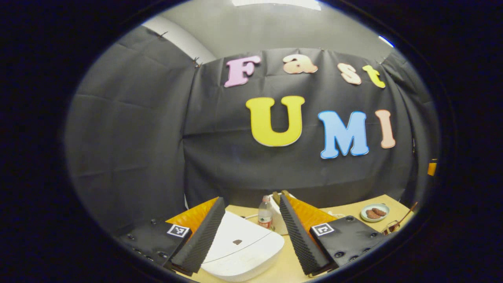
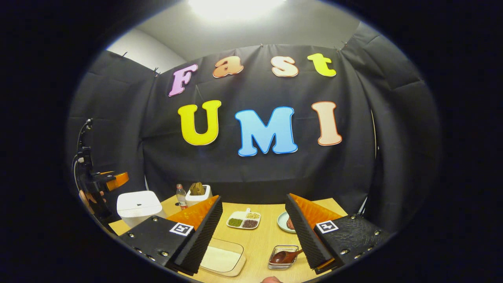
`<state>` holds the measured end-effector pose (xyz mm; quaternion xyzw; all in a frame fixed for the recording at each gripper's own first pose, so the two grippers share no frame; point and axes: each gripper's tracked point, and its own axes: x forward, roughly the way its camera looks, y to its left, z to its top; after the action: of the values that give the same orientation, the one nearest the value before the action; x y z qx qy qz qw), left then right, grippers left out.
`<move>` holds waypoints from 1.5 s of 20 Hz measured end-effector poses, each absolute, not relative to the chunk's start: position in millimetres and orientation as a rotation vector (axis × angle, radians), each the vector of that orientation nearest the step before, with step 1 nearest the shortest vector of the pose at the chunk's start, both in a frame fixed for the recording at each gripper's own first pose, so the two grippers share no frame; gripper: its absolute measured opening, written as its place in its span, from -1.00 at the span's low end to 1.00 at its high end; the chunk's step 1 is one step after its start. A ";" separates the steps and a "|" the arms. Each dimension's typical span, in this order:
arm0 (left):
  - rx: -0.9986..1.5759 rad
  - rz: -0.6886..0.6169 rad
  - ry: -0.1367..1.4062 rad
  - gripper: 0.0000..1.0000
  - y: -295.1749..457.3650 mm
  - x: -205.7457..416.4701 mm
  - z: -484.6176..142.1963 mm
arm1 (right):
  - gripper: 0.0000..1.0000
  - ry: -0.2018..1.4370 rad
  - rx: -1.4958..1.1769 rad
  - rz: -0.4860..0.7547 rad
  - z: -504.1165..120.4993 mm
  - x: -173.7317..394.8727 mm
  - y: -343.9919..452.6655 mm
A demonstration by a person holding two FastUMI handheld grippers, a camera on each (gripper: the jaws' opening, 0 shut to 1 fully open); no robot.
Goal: Close the left gripper, press the button to open the rice cooker; take a wooden spoon from the chopstick holder with the right hand, scoop a spoonful of rice and pour it into the rice cooker, then put the wooden spoon back into the chopstick holder.
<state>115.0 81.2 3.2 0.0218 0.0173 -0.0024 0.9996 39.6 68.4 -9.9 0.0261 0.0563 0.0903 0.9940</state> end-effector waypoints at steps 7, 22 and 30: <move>0.000 -0.071 -0.002 0.94 29.6 34.3 21.4 | 0.94 0.005 -0.042 0.144 11.3 21.5 68.9; -0.040 -0.097 -0.063 0.93 11.6 13.3 30.2 | 0.94 -0.015 -0.056 0.183 20.2 22.1 93.5; -0.024 -0.093 -0.086 0.93 15.3 15.0 36.8 | 0.95 -0.013 -0.055 0.182 22.5 20.1 97.0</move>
<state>15.0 15.3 36.8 -0.0118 -0.0427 -0.0464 0.9979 20.1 97.0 22.5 -0.0273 -0.0063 0.0907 0.9955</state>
